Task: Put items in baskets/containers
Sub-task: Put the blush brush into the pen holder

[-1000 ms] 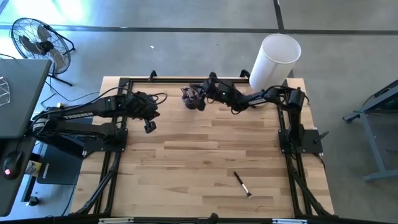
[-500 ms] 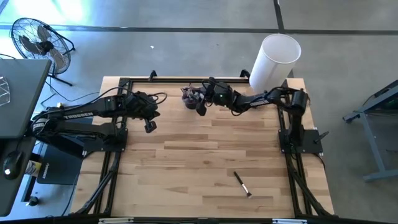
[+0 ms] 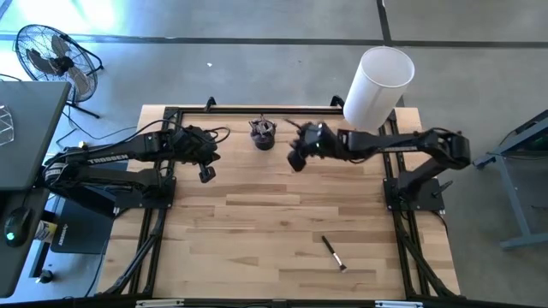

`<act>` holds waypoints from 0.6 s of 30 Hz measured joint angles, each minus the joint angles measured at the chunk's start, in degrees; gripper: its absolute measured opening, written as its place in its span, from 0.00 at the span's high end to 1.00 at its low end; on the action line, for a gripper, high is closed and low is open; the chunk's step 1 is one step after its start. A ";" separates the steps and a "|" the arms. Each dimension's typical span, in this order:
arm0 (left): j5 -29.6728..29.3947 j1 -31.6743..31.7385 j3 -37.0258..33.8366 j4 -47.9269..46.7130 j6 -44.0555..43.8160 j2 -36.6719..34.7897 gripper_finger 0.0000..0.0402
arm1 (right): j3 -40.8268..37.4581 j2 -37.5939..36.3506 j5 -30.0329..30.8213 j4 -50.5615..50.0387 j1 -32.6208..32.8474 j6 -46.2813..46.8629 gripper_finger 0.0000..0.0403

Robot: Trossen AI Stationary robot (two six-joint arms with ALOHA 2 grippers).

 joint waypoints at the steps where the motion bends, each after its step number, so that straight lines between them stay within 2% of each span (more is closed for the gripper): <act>1: 0.02 0.00 0.00 0.00 0.00 0.00 1.00 | 0.00 -0.77 0.45 -3.24 1.26 3.74 0.84; 4: 0.55 0.00 0.00 -0.01 0.00 0.00 1.00 | 0.00 -1.85 1.39 -11.32 5.97 13.69 0.95; 6: 1.49 0.00 0.00 -0.07 0.00 0.00 1.00 | -0.02 -1.98 0.97 -14.97 9.73 18.84 0.98; 13: 3.58 0.00 0.00 -0.55 0.00 0.00 1.00 | -0.04 -1.98 0.25 -22.71 24.63 42.03 0.99; 18: 3.57 0.00 0.00 -0.70 0.00 0.00 1.00 | -0.04 -1.44 -5.59 -25.87 34.66 59.13 1.00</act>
